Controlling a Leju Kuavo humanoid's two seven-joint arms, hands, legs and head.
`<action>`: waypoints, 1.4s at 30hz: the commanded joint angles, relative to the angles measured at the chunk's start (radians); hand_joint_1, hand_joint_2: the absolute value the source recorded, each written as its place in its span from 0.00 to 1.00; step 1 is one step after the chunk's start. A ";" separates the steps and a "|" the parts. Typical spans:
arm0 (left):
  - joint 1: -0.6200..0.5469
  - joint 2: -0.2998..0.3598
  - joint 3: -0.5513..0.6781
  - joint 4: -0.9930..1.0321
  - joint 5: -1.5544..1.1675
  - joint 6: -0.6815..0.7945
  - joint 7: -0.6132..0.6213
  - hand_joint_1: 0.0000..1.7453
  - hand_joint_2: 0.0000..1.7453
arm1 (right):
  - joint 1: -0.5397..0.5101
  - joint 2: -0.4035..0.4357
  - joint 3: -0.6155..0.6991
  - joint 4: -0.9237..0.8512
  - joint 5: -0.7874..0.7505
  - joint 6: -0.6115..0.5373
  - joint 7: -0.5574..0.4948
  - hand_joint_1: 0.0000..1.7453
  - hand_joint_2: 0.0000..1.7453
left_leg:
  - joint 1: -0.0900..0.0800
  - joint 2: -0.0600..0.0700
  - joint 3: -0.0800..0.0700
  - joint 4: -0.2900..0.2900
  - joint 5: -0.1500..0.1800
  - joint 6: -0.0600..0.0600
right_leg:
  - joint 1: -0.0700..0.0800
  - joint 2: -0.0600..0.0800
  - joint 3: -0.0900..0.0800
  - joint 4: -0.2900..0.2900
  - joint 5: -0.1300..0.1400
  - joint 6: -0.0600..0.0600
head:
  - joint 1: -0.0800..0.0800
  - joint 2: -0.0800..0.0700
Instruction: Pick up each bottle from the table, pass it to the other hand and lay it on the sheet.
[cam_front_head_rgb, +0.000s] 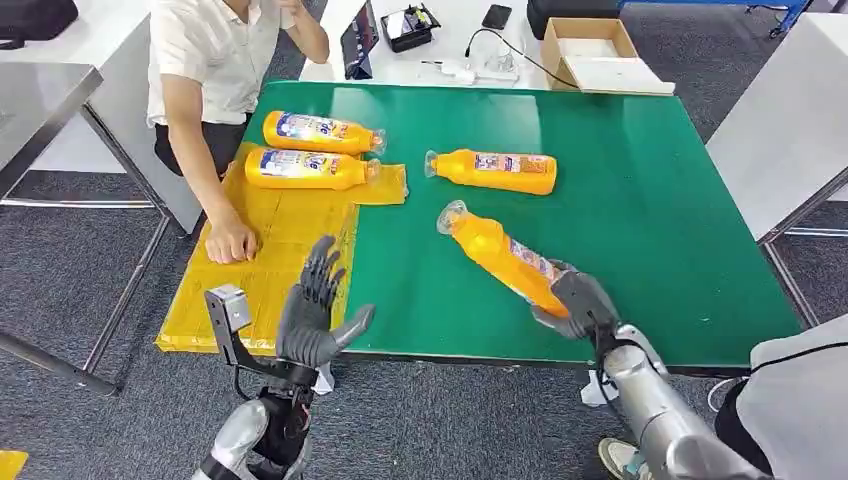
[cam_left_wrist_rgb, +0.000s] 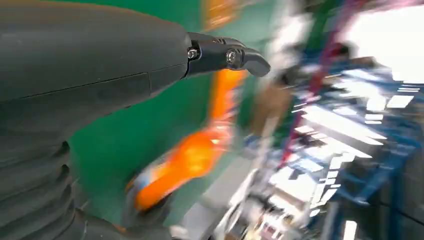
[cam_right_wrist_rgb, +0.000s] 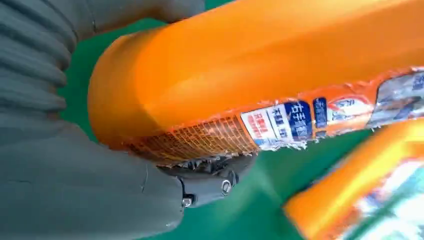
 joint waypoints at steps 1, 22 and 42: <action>0.055 0.075 -0.011 0.008 0.042 -0.032 0.020 0.00 1.00 | 0.139 0.069 -0.020 -0.286 -0.074 -0.020 0.054 1.00 1.00 | 0.000 0.002 -0.002 -0.001 -0.001 -0.001 | 0.000 0.001 -0.003 0.000 -0.001 -0.002 | -0.001 0.000; 0.010 0.018 -0.088 0.084 -0.143 -0.028 -0.048 0.00 1.00 | 0.268 0.164 0.406 -0.630 -0.222 0.013 0.100 1.00 1.00 | 0.000 -0.002 -0.007 -0.001 0.001 -0.001 | -0.001 -0.003 -0.006 0.000 -0.001 -0.002 | 0.000 0.000; -0.016 -0.045 -0.081 -0.023 0.099 0.000 -0.102 0.00 1.00 | 0.209 0.155 0.533 -0.497 -0.144 -0.041 0.104 1.00 1.00 | 0.000 0.000 -0.003 -0.001 -0.001 -0.002 | 0.000 -0.001 -0.003 0.000 -0.001 -0.003 | 0.000 0.000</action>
